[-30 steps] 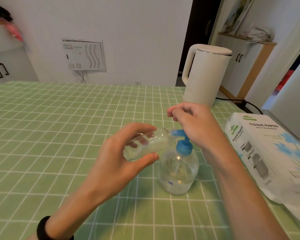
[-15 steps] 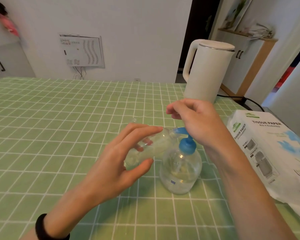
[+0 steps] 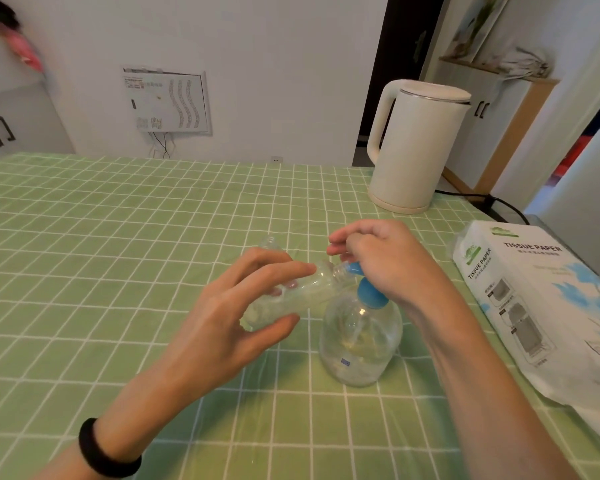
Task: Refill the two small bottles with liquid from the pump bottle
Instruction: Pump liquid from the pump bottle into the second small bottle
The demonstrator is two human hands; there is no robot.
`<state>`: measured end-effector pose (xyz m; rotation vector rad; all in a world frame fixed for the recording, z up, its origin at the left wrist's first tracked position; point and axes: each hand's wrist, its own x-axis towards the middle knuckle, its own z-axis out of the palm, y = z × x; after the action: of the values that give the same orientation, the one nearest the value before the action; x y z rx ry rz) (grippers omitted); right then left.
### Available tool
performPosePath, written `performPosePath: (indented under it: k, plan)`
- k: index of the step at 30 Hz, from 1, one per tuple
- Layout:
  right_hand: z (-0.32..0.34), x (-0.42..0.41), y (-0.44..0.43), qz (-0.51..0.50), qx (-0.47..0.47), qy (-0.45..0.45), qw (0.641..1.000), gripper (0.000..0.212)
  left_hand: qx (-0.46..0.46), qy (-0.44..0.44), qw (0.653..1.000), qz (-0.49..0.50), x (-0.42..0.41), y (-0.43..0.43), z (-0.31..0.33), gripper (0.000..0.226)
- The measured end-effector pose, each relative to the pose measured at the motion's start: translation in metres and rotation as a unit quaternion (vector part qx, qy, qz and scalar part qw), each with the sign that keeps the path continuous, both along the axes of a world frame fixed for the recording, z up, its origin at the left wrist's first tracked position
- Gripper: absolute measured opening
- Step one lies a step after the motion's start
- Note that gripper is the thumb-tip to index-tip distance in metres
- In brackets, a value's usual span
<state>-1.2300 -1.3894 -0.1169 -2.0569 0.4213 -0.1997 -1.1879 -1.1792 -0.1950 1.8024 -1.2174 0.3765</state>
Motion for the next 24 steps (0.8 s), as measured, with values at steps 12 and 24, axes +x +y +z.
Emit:
performPosePath:
  k: [12,24]
  plan:
    - [-0.0021,-0.0015,0.0014,0.011,0.014,0.013,1.0,0.034,-0.023,0.035,0.999,-0.014,-0.0011,-0.0019,0.0,0.052]
    - [0.0018,0.0002,0.0012,0.012,0.008,0.003,1.0,0.034,-0.033,0.061,0.998,0.012,-0.0012,-0.0017,0.0013,0.055]
